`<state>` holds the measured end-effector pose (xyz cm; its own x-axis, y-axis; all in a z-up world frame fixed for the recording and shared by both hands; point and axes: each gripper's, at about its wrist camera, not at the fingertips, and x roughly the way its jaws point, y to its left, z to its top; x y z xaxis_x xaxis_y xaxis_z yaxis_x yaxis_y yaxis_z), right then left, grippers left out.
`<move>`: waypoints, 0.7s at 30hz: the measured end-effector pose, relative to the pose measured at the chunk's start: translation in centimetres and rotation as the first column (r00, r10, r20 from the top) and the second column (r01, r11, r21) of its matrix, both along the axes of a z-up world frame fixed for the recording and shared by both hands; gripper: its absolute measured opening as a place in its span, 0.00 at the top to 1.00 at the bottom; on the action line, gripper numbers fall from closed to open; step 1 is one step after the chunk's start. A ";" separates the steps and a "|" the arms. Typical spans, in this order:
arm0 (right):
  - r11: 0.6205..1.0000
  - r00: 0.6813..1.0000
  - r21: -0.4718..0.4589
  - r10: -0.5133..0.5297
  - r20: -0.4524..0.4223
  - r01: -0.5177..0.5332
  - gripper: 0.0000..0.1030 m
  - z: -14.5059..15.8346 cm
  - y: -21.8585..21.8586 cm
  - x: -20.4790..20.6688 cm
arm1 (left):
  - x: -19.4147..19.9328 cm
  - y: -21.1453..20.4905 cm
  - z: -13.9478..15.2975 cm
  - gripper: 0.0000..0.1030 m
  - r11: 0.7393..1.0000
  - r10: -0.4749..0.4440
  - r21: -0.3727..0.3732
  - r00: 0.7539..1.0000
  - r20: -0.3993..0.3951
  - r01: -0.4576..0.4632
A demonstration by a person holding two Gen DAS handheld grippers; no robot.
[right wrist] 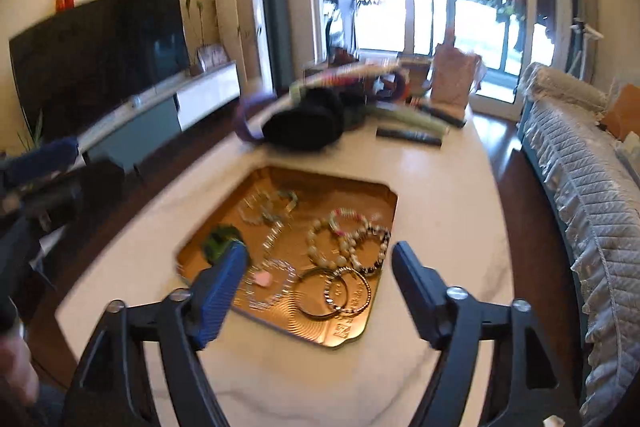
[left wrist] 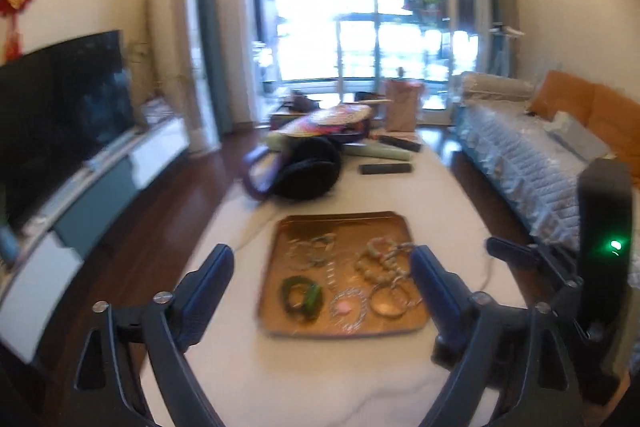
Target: Organize jewelry
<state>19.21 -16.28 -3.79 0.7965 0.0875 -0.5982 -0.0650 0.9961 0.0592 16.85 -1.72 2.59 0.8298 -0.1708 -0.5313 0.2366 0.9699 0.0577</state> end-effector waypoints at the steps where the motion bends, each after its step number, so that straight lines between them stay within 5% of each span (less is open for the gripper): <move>1: 1.000 1.000 0.001 0.009 -0.004 -0.009 0.26 0.9 0.5 -1.1 | -1.2 0.0 0.7 0.06 1.000 0.024 -0.001 1.000 0.006 -0.024; 4: 0.999 0.999 -0.009 0.033 0.031 -0.033 0.24 3.1 2.2 -5.0 | -4.9 0.3 2.1 0.00 0.995 0.091 -0.042 0.996 0.017 -0.090; 7: 0.999 0.999 0.014 -0.032 0.028 0.032 0.09 4.6 2.7 -8.2 | -8.0 1.0 2.3 0.00 0.982 0.173 -0.068 0.985 -0.021 -0.174; 10: 0.993 0.993 0.014 -0.114 -0.003 0.114 0.02 5.3 2.4 -10.7 | -10.0 1.3 1.7 0.00 0.987 0.140 -0.066 0.987 -0.077 -0.145; 16: 0.990 0.990 0.023 -0.136 -0.047 0.137 0.02 2.6 2.3 -13.5 | -12.8 0.9 -0.3 0.00 0.990 0.139 0.024 0.983 -0.117 -0.137; 21: 0.988 0.984 -0.013 -0.155 -0.091 0.155 0.02 0.3 2.6 -13.6 | -13.0 1.1 -2.5 0.00 0.982 0.186 0.020 0.971 -0.149 -0.185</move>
<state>5.61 -13.64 -3.48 0.7423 -0.0363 -0.6690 0.0959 0.9940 0.0524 3.83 -0.63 0.10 0.7579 -0.0174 -0.6521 0.0588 0.9974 0.0417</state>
